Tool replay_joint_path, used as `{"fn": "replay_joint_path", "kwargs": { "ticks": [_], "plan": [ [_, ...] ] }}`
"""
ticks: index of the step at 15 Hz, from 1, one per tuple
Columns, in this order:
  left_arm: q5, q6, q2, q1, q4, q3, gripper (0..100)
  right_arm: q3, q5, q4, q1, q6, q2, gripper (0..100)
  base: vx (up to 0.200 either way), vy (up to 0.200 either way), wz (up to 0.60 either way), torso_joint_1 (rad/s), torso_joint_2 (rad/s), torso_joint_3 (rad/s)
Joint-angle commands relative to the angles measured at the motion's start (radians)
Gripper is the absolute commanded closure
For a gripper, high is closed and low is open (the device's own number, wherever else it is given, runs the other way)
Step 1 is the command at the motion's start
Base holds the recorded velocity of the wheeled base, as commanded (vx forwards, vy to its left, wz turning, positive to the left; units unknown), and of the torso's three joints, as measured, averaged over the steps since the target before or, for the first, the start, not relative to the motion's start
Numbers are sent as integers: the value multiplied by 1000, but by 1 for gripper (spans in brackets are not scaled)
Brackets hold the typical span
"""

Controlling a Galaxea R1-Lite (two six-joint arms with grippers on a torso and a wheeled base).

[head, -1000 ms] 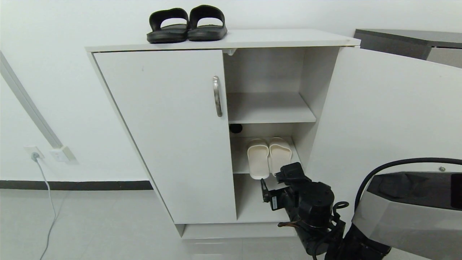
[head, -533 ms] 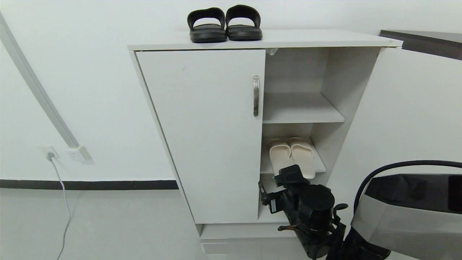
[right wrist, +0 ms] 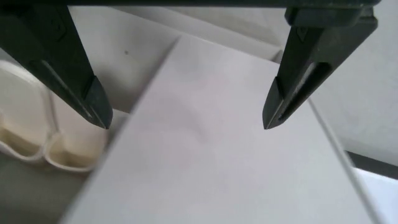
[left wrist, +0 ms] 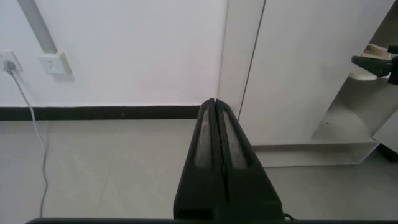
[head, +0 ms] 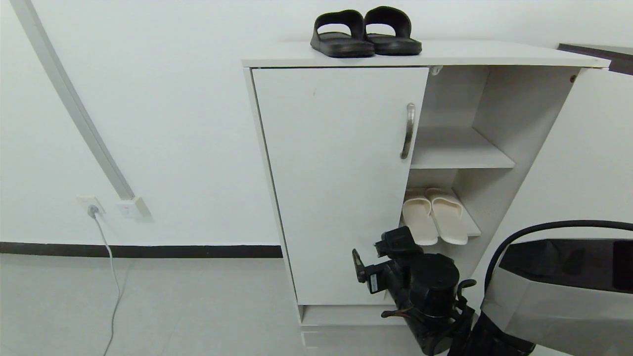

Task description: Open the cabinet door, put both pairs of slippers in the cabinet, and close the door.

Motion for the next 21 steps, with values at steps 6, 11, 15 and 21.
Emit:
{"fn": "replay_joint_path", "kwargs": {
  "ticks": [6,11,15,21],
  "plan": [
    [-1,0,1,0,0,0,100,10,18,-13,1,0,3,0,0,0,0,0,0,0],
    [-2,1,1,0,0,0,100,10,18,-11,5,0,3,0,0,0,0,0,0,0],
    [-2,1,1,0,0,0,100,15,18,-11,8,0,3,0,0,0,0,0,0,0],
    [-2,1,1,0,0,0,100,23,19,-13,13,0,0,0,0,0,0,15,-221,-235]
  ]
}}
